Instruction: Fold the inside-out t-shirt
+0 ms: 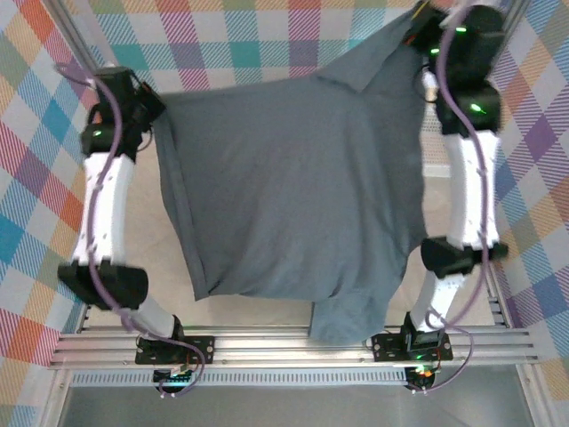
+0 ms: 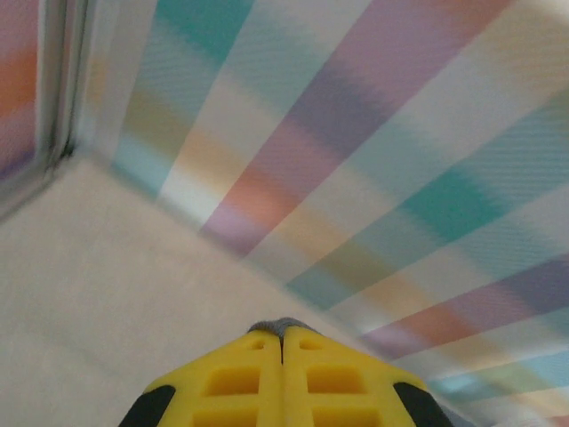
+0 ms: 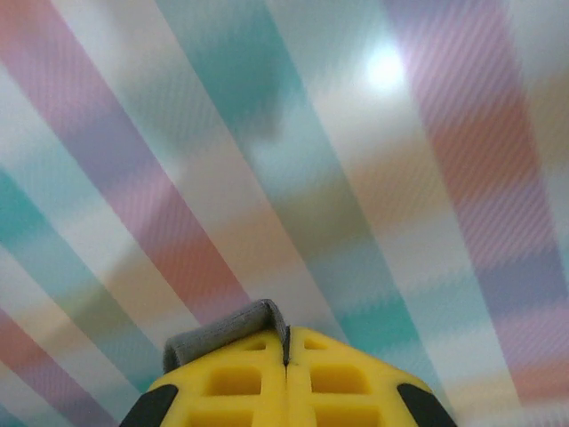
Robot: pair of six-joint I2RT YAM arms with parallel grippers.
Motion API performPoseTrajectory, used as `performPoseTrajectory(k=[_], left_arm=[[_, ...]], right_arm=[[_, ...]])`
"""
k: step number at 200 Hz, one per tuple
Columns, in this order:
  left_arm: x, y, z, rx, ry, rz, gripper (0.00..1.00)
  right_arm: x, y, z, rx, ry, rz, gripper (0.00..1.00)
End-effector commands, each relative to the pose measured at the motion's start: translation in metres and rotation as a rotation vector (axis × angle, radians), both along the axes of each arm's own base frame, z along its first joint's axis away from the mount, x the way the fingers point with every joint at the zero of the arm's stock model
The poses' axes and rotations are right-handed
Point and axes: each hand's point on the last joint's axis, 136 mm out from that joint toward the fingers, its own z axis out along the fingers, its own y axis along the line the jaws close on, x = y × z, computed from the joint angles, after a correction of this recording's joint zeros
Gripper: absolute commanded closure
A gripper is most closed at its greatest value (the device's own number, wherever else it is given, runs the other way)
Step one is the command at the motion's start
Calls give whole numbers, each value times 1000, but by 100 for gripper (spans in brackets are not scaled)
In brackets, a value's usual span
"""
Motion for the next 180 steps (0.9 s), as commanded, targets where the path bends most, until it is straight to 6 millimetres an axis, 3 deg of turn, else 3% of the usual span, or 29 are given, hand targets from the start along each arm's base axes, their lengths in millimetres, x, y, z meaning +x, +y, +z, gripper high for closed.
performPoseTrajectory(k=[1, 10, 21, 38, 57, 81, 90, 102, 118, 126, 138, 159, 180], left_arm=[[28, 10, -21, -50, -5, 13, 69], [41, 11, -35, -47, 32, -5, 46], [52, 10, -49, -49, 86, -32, 33], [53, 3, -46, -57, 103, -82, 29], [35, -12, -41, -128, 112, -122, 29], [-6, -59, -46, -169, 159, -221, 29], [-27, -82, -62, -149, 218, -262, 32], [-54, -111, -88, -117, 314, -318, 40], [-91, -136, -134, -73, 459, -360, 63], [-109, -141, -159, -62, 526, -355, 81], [-132, -138, -197, -54, 618, -312, 100], [-160, -112, -255, -41, 766, -174, 100], [-164, -97, -296, -60, 864, -106, 100]], right_arm=[[32, 37, -69, -27, 175, 145, 79], [43, 51, -86, -43, 203, 202, 48], [46, 60, -97, -69, 234, 240, 35], [36, 60, -98, -131, 249, 259, 31], [16, 56, -106, -183, 314, 269, 30], [-25, 57, -143, -140, 523, 317, 30], [-44, 64, -166, -99, 629, 370, 31], [-70, 75, -204, -34, 771, 436, 35], [-102, 87, -260, 18, 906, 471, 44], [-116, 90, -284, 29, 939, 457, 51], [-135, 91, -326, 52, 991, 425, 68], [-162, 87, -395, 124, 1144, 348, 100], [-176, 91, -451, 132, 1264, 302, 100]])
